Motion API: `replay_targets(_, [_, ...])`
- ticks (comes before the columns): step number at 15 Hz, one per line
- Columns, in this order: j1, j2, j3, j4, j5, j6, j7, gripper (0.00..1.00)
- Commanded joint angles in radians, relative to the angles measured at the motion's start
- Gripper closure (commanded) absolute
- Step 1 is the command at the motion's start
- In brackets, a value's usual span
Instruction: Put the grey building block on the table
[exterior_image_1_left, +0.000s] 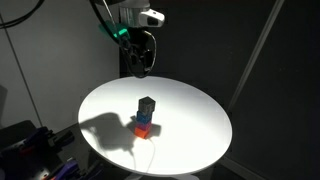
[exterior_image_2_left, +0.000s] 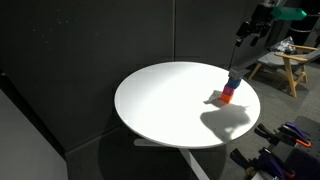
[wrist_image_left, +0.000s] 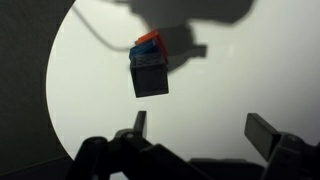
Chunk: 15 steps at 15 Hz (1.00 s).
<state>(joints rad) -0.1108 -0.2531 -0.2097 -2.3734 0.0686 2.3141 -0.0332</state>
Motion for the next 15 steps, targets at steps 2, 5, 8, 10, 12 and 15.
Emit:
replay_targets(2, [-0.018, 0.124, -0.005, 0.109, 0.027, -0.015, -0.027, 0.0])
replay_targets(5, [-0.028, 0.176, -0.006, 0.149, 0.024, -0.045, -0.033, 0.0])
replay_targets(8, [-0.039, 0.21, -0.006, 0.169, 0.023, -0.073, -0.064, 0.0])
replay_targets(10, [-0.046, 0.229, -0.005, 0.179, 0.021, -0.091, -0.078, 0.0])
replay_targets(12, [-0.053, 0.244, -0.006, 0.184, 0.02, -0.096, -0.103, 0.0])
replay_targets(15, [-0.063, 0.264, -0.005, 0.187, 0.014, -0.08, -0.127, 0.0])
